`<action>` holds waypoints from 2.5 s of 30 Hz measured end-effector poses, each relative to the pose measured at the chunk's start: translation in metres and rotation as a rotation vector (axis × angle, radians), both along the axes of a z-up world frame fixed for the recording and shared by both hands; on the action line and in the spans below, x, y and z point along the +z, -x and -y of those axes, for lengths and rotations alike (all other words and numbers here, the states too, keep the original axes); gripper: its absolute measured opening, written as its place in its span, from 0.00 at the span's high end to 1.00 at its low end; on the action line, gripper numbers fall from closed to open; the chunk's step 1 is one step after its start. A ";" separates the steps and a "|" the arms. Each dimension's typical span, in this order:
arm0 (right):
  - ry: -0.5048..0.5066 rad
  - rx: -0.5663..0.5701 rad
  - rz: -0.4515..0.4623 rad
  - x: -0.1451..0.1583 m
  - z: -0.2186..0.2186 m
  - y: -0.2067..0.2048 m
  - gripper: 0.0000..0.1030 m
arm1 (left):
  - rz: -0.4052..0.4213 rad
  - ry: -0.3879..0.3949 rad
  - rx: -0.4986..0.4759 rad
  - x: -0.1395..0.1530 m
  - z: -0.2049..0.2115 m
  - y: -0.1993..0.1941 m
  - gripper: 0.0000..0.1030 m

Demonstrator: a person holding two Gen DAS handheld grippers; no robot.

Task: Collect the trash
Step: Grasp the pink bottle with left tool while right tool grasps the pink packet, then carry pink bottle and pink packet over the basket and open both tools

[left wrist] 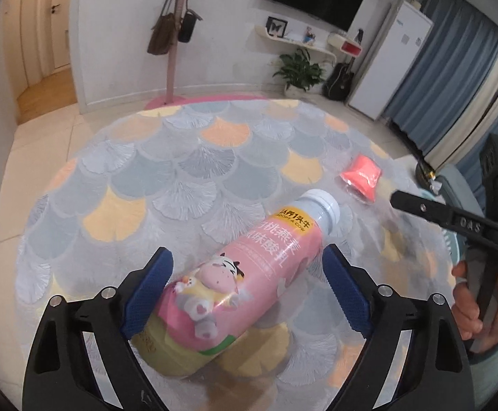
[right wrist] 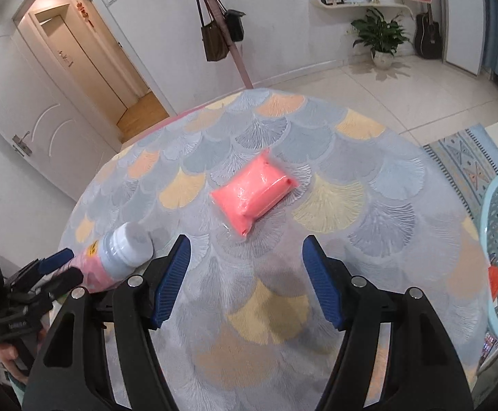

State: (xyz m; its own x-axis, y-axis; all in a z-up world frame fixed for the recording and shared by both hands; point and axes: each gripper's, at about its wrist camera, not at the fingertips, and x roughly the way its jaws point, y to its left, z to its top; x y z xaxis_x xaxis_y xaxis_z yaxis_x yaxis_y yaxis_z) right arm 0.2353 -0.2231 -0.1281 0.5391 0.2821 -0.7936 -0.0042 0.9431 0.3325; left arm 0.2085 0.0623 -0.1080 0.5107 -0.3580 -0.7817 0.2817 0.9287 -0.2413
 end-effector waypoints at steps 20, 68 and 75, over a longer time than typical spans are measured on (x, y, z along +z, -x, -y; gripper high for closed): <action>0.054 -0.051 -0.026 -0.017 -0.017 -0.059 0.35 | -0.005 -0.229 -0.065 -0.024 0.088 0.046 0.52; 0.039 -0.643 0.230 0.057 0.293 0.114 0.65 | 0.250 0.103 -0.439 0.072 0.360 0.064 0.55; -0.036 -0.754 0.091 -0.004 0.346 0.125 0.65 | 0.174 0.078 -0.480 0.040 0.426 0.035 0.55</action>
